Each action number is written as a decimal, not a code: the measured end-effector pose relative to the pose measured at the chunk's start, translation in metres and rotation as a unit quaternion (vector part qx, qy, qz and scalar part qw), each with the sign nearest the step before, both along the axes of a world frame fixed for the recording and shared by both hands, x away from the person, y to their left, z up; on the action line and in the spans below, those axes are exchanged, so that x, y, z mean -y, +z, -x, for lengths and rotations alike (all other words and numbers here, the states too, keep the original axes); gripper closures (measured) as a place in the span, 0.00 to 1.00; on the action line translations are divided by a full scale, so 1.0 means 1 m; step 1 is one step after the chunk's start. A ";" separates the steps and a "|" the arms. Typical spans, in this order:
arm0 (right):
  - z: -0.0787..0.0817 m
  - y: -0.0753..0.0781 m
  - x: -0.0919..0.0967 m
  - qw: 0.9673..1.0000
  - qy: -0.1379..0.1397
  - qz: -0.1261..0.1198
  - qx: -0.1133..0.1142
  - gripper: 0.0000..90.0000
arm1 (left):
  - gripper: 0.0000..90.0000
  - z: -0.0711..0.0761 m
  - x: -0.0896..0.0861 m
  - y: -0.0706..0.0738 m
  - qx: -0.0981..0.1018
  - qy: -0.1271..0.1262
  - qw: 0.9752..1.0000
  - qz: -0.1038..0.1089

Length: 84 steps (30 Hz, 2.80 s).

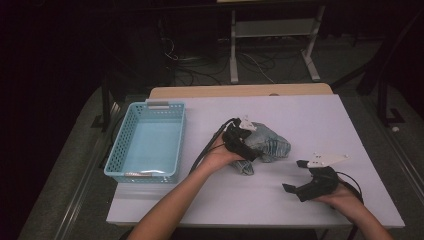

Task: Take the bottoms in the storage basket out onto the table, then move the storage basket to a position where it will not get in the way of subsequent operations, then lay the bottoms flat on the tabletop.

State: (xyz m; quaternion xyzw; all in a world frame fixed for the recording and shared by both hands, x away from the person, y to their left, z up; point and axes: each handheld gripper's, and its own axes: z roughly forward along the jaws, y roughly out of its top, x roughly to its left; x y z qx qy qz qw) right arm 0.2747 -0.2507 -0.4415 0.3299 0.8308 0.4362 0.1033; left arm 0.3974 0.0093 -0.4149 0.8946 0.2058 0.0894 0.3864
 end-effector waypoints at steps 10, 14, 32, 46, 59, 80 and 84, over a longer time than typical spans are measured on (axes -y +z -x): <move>0.000 0.001 0.001 1.000 -0.003 0.000 0.002 0.00 | 0.00 -0.001 -0.007 0.010 -0.001 -0.017 0.999 0.037; 0.000 0.000 0.000 1.000 -0.002 0.002 0.001 0.00 | 0.00 -0.001 -0.011 0.017 -0.003 -0.018 0.998 0.055; 0.002 0.001 0.001 1.000 0.002 0.002 0.006 0.00 | 0.00 0.002 -0.027 0.033 -0.006 -0.005 0.997 0.076; 0.002 0.001 0.002 1.000 0.002 0.002 0.006 0.00 | 0.00 0.014 -0.041 0.037 -0.009 0.000 0.997 0.071; 0.003 0.002 0.001 1.000 0.005 0.003 0.007 0.00 | 0.00 0.031 -0.062 0.034 -0.008 0.015 0.997 0.069; 0.001 0.001 -0.002 1.000 0.008 0.008 0.007 0.00 | 0.00 0.065 -0.086 0.010 0.002 0.043 0.996 0.074; 0.002 0.002 0.000 1.000 0.007 0.005 0.008 0.00 | 0.00 0.071 -0.090 0.007 0.001 0.048 0.996 0.075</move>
